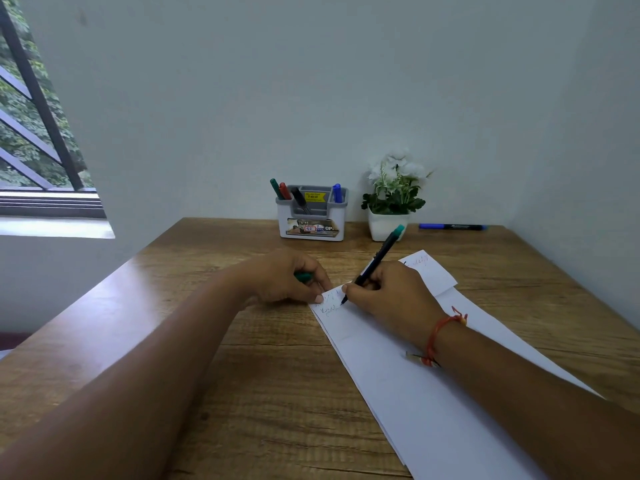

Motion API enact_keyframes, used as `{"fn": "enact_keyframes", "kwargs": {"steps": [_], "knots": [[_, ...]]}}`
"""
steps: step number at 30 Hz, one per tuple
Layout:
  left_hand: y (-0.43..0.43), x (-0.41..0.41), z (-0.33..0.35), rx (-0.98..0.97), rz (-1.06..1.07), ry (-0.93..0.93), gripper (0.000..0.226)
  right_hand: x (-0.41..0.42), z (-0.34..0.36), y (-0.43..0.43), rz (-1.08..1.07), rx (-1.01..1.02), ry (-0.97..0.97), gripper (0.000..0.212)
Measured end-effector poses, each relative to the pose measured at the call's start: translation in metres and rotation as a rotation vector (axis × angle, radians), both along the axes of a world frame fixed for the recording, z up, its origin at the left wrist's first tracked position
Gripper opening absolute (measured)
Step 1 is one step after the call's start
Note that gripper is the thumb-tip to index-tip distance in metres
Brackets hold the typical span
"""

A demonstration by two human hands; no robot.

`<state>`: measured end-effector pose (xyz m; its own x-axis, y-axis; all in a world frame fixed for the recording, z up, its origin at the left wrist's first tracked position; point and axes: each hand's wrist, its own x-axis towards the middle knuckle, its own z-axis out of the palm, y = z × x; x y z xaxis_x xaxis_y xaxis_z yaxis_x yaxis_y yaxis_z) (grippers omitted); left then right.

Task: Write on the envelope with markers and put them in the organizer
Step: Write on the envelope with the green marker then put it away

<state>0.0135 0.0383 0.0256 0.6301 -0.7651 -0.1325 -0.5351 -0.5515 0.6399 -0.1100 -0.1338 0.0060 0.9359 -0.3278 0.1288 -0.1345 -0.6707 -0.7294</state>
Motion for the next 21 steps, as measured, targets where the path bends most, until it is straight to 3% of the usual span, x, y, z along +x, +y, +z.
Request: {"fn": "enact_keyframes", "kwargs": {"steps": [21], "knots": [[0.0001,-0.0008,0.0011,0.029,0.005,0.007,0.019,-0.0006,0.0007,-0.0029,-0.010,0.033,-0.045,0.011]]}}
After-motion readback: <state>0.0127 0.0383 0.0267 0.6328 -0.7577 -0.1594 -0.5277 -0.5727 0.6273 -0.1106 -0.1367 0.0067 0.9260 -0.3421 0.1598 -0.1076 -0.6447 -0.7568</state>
